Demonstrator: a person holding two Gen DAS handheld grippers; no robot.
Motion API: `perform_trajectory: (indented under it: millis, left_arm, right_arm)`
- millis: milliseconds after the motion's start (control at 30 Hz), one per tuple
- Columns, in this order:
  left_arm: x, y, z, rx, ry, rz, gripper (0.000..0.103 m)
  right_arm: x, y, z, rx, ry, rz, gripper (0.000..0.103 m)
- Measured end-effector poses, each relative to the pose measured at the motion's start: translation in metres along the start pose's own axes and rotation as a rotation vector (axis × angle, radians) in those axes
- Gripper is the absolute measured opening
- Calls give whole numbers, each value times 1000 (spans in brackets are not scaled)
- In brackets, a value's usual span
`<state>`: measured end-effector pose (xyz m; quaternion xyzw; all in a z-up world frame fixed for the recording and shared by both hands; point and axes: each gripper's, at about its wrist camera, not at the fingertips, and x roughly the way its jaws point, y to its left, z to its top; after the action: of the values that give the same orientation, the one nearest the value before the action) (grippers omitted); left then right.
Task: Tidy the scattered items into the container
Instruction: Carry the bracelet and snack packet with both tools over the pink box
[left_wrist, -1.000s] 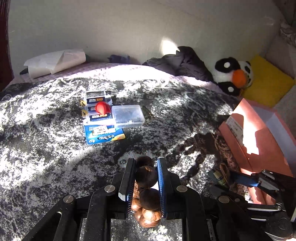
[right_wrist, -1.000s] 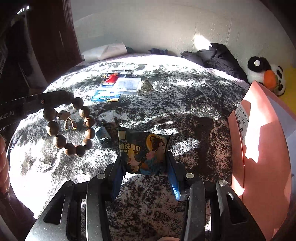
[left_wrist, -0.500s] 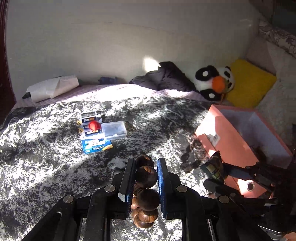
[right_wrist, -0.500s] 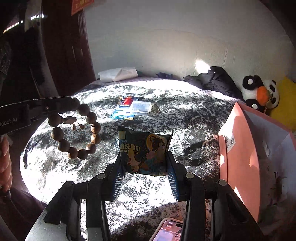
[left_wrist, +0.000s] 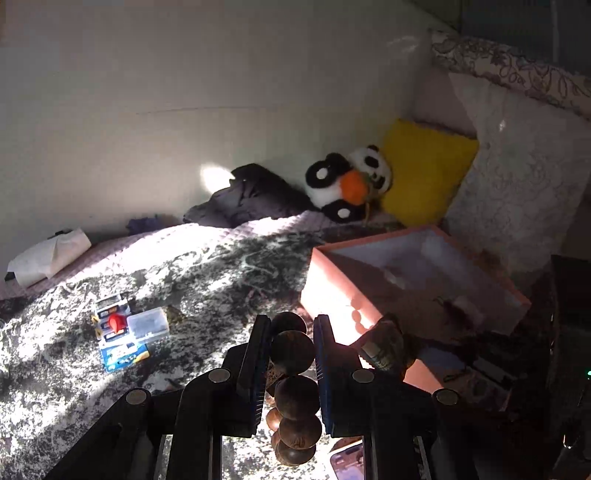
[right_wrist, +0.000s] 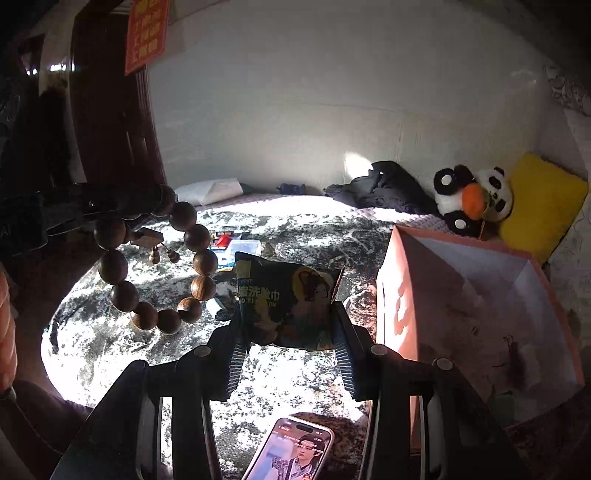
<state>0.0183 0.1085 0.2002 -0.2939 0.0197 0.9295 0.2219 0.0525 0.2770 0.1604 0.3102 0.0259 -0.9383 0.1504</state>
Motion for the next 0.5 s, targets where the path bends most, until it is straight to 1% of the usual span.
perform_trajectory:
  millis: [233,367,500]
  left_arm:
    - [15,-65,32,92,-17,-72,17]
    - [35,-99,46,136,-10,-108,17]
    - [60,-122,56,160,10,-138,17]
  right_arm:
    - [-41,-53,-1,80,-69,-64,45]
    - [-61,-97,-3,153,-92,-112,45]
    - [-72,-146,-8,228,-105,-173,45]
